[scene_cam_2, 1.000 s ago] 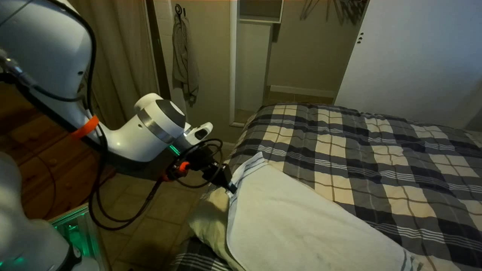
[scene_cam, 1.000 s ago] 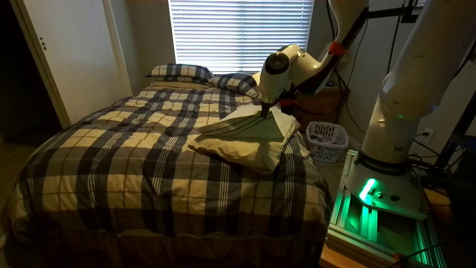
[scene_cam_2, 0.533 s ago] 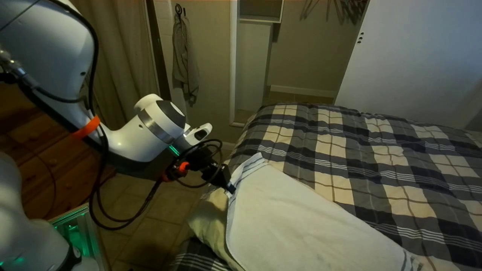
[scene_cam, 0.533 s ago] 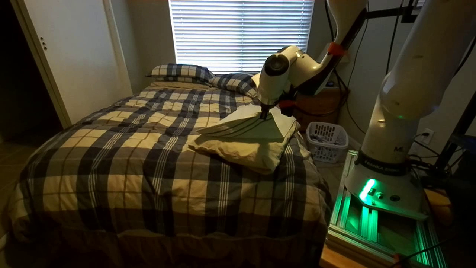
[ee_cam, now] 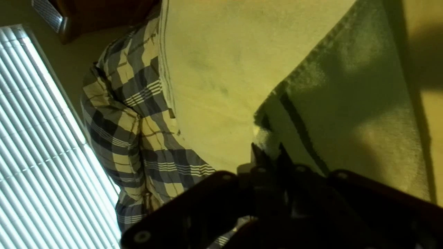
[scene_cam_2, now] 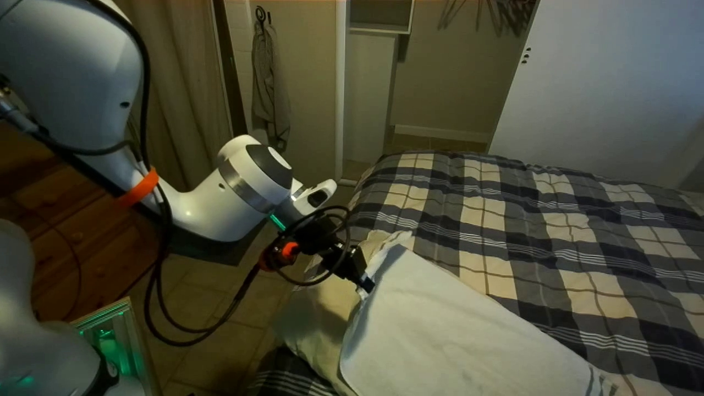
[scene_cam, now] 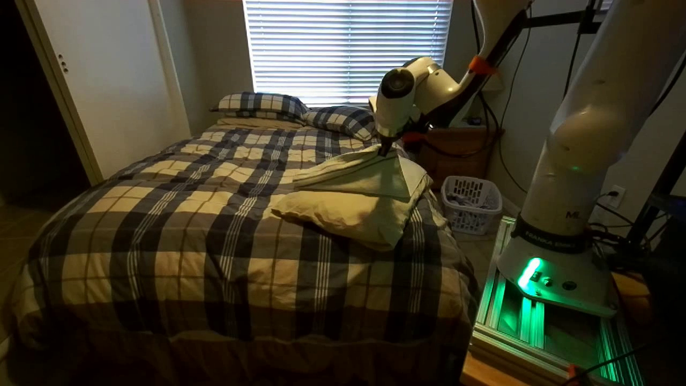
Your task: Fold the towel
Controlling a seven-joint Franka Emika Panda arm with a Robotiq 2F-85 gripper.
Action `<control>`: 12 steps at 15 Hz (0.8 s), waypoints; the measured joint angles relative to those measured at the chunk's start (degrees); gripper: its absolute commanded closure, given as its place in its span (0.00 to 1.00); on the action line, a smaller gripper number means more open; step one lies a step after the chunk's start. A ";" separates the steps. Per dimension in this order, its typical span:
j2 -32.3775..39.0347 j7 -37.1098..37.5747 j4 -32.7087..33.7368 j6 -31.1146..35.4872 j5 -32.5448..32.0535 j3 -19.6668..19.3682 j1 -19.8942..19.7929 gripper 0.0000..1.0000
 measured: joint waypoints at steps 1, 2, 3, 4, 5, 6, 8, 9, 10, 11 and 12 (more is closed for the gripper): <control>0.16 0.00 0.96 0.33 -1.72 -0.85 -0.62 0.98; 0.47 0.01 1.96 0.77 -3.62 -1.62 -1.18 0.98; 0.90 0.10 2.97 1.06 -5.61 -2.28 -1.64 0.98; 1.44 0.20 3.94 1.40 -7.58 -2.89 -2.05 0.98; 2.06 0.28 4.88 1.76 -9.35 -3.45 -2.44 0.98; 2.72 0.43 5.81 1.99 -11.03 -4.03 -2.85 0.98; 4.09 0.78 7.47 2.31 -13.75 -5.17 -3.78 0.98; 4.83 1.06 8.28 2.37 -14.78 -5.78 -4.33 0.98; 5.57 1.17 9.12 2.43 -15.46 -6.40 -4.92 0.98; 6.34 1.44 9.95 2.45 -16.21 -6.96 -5.55 0.98; 7.05 1.67 10.76 2.49 -16.61 -7.43 -6.18 0.98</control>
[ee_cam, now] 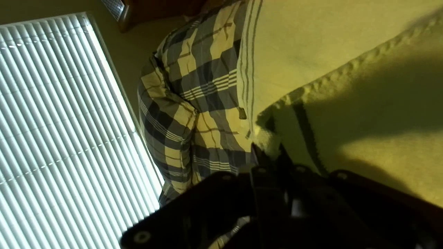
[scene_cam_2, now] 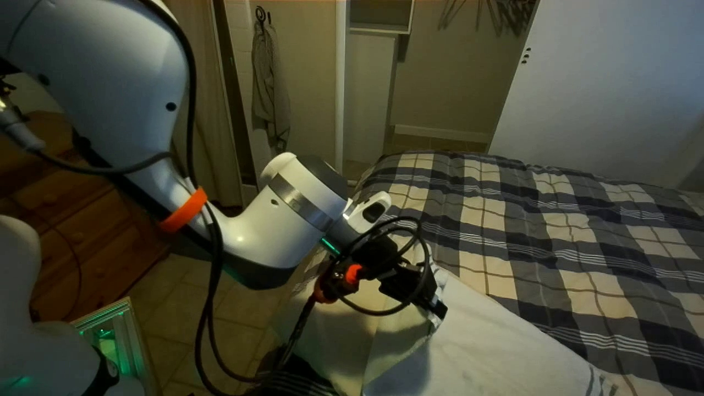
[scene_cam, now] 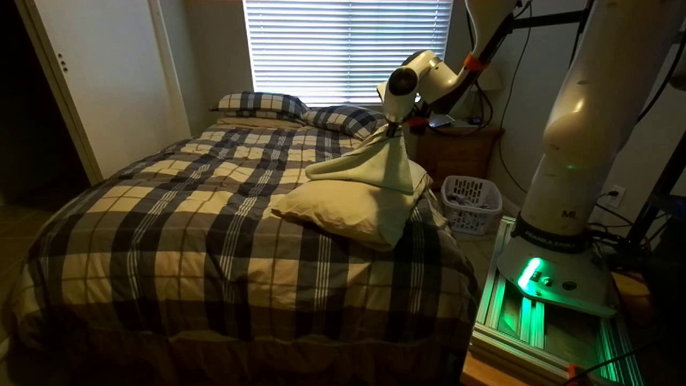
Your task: Fold the towel
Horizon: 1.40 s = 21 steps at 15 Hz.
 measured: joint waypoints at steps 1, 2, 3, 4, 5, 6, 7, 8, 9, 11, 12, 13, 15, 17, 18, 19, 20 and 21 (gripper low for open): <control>0.67 0.17 0.75 0.07 -0.10 -0.34 -0.53 0.93; 1.23 0.46 1.43 0.29 -0.11 -0.46 -0.96 0.93; 1.65 0.77 1.93 0.38 -0.11 -0.49 -1.14 0.93; 1.90 0.94 2.19 0.40 -0.11 -0.48 -1.16 0.93; 2.04 1.07 2.31 0.42 -0.11 -0.47 -1.16 0.93; 2.09 1.12 2.35 0.45 -0.11 -0.47 -1.16 0.93; 2.10 1.15 2.37 0.47 -0.11 -0.47 -1.16 0.98; 2.10 1.16 2.39 0.49 -0.11 -0.47 -1.16 0.98; 2.10 1.14 2.39 0.49 -0.04 -0.43 -1.16 0.98; 2.19 1.18 2.80 -0.44 -0.12 -0.43 -1.26 0.98; 2.34 1.18 3.39 -0.94 -0.25 -0.49 -1.47 0.98; 2.67 1.25 4.37 -1.34 -1.01 -0.66 -1.80 0.98; 3.75 1.42 6.73 -1.63 -3.00 -1.09 -2.75 0.98; 5.46 1.69 9.50 -1.64 -5.19 -1.65 -3.93 0.98; 6.45 1.91 10.87 -1.62 -6.20 -1.86 -4.54 0.98; 7.59 2.33 12.28 -1.60 -7.21 -1.99 -5.19 0.98; 8.90 3.06 13.76 -1.49 -8.34 -2.07 -5.85 0.98; 10.29 3.99 15.27 -0.99 -9.36 -2.08 -6.55 0.98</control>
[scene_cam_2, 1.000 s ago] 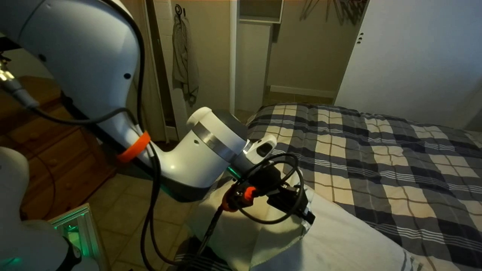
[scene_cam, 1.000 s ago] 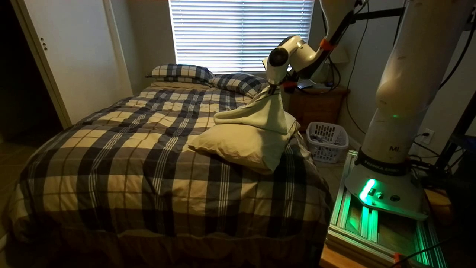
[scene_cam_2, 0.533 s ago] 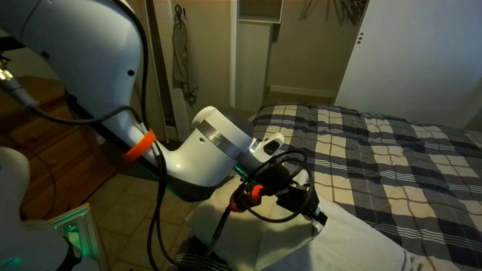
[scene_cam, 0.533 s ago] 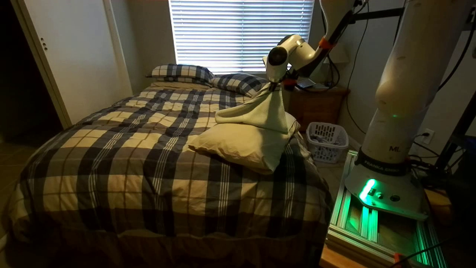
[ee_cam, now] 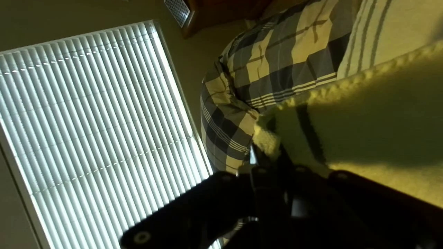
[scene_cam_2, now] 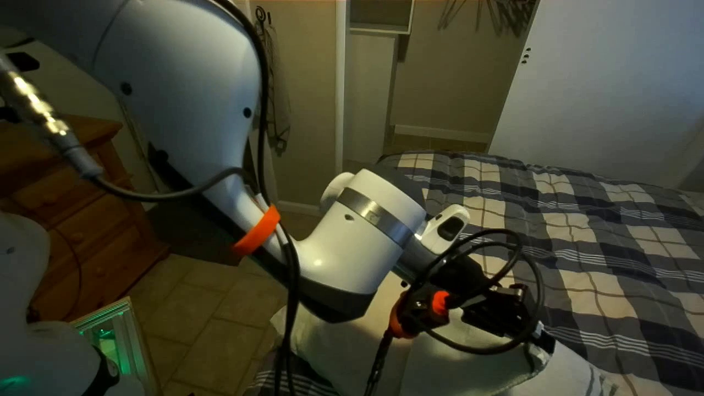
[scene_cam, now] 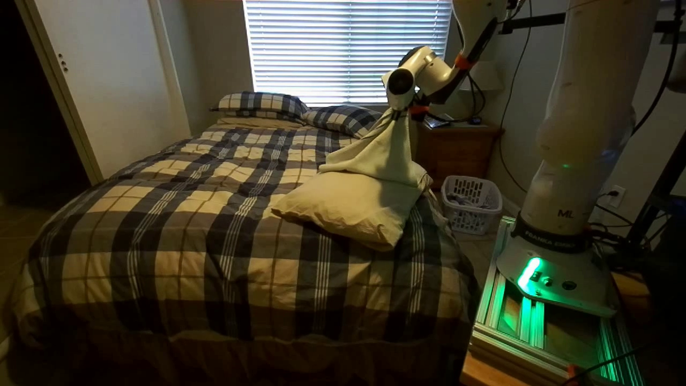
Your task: Fold the towel
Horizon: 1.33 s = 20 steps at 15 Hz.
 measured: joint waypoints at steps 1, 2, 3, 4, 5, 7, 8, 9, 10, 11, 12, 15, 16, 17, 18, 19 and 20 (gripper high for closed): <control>1.44 0.84 1.53 0.69 -0.79 0.01 -0.64 0.98; 2.91 1.87 3.09 1.36 -1.59 0.02 -1.24 0.98; 4.44 2.72 4.72 1.93 -2.00 0.09 -1.85 0.93; 5.92 3.31 6.32 2.49 -2.02 0.18 -2.46 0.93; 7.29 3.69 7.79 2.89 -2.02 0.29 -2.98 0.93; 8.85 4.01 9.35 3.18 -2.02 0.37 -3.35 0.93; 9.13 4.07 9.67 3.19 -2.02 0.40 -3.36 0.93; 9.22 4.10 9.82 3.20 -2.02 0.45 -3.37 0.93; 9.22 4.11 9.87 3.20 -2.02 0.48 -3.37 0.93; 9.22 4.13 9.89 3.20 -2.02 0.49 -3.37 0.98; 9.22 4.15 9.89 3.20 -2.02 0.48 -3.37 0.98; 9.89 4.16 10.82 2.01 -2.00 0.73 -3.70 0.98; 10.60 4.16 11.88 1.84 -2.00 0.80 -3.98 0.98; 11.63 4.17 13.30 1.81 -2.02 0.87 -4.34 0.98; 12.68 4.20 14.74 1.81 -2.02 1.03 -4.75 0.98; 13.85 4.20 16.26 1.82 -2.02 1.18 -5.17 0.98; 15.10 4.20 17.79 1.84 -2.03 1.38 -5.63 0.98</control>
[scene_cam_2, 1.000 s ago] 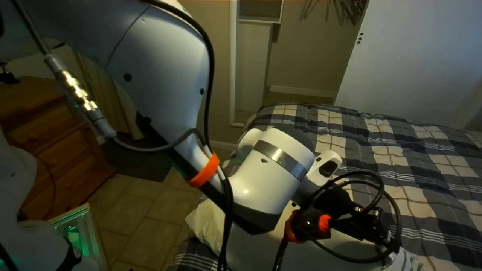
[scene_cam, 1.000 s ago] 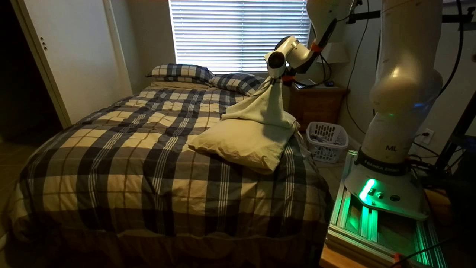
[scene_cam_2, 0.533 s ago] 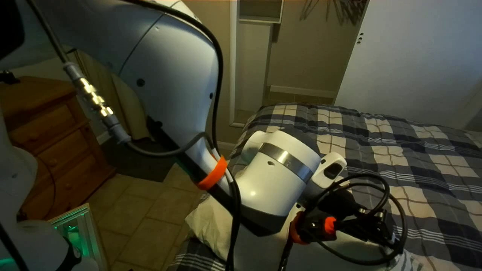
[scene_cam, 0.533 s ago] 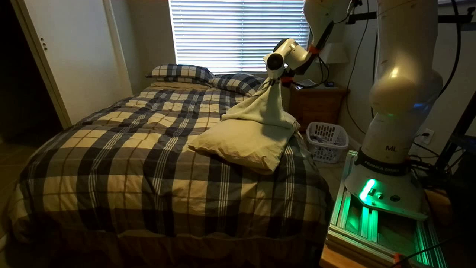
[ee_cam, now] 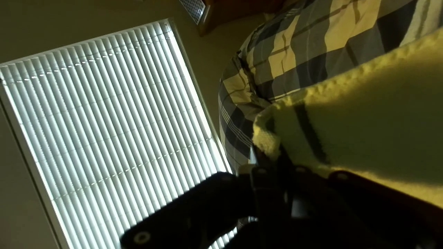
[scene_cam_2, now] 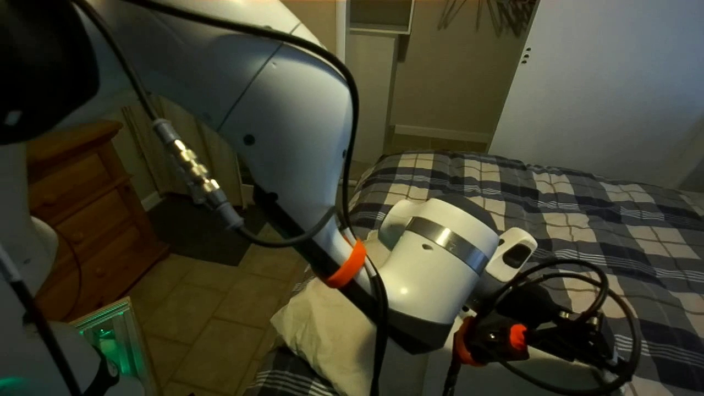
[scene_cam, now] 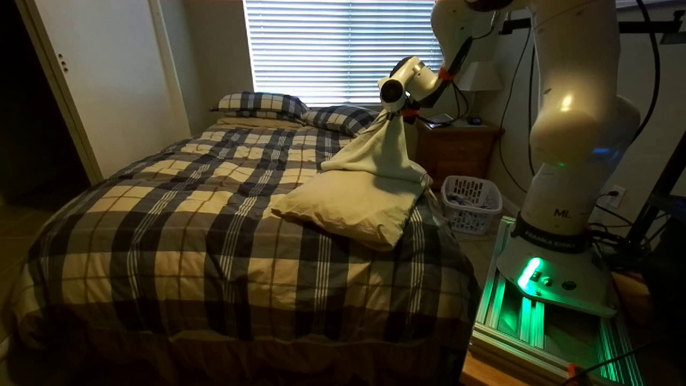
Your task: Fold the towel
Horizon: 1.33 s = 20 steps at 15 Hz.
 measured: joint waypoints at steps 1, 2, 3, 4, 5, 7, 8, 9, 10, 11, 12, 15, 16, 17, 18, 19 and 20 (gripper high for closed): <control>1.29 0.00 1.54 0.21 0.00 0.24 -0.50 0.98; 2.54 0.00 3.03 0.61 0.00 0.52 -1.02 0.98; 3.87 0.00 4.62 1.30 0.00 0.82 -1.63 0.98; 5.11 0.00 6.14 2.16 0.00 1.14 -2.25 0.98; 6.31 0.00 7.62 3.10 -0.01 1.42 -2.87 0.98; 8.66 0.00 10.63 4.99 -0.02 1.97 -4.16 0.98; 9.83 0.00 12.23 5.93 -0.02 2.25 -4.83 0.98; 10.99 0.00 13.87 6.66 -0.02 2.54 -5.46 0.98; 12.16 0.01 15.51 7.29 -0.02 2.79 -6.03 0.98; 13.36 0.03 17.21 7.98 -0.02 3.07 -6.63 0.98; 14.53 0.11 18.90 8.61 -0.02 3.35 -7.19 0.98; 18.15 0.81 23.88 11.38 -0.02 3.88 -8.53 0.98; 19.29 1.03 25.40 12.34 -0.02 4.06 -8.90 0.98; 20.40 1.23 26.89 13.19 -0.02 4.26 -9.24 0.98; 21.47 1.35 28.32 13.95 -0.02 4.50 -9.56 0.98; 22.52 1.44 29.72 14.61 -0.02 4.72 -9.82 0.98; 23.56 1.52 31.12 15.15 -0.02 4.93 -10.06 0.98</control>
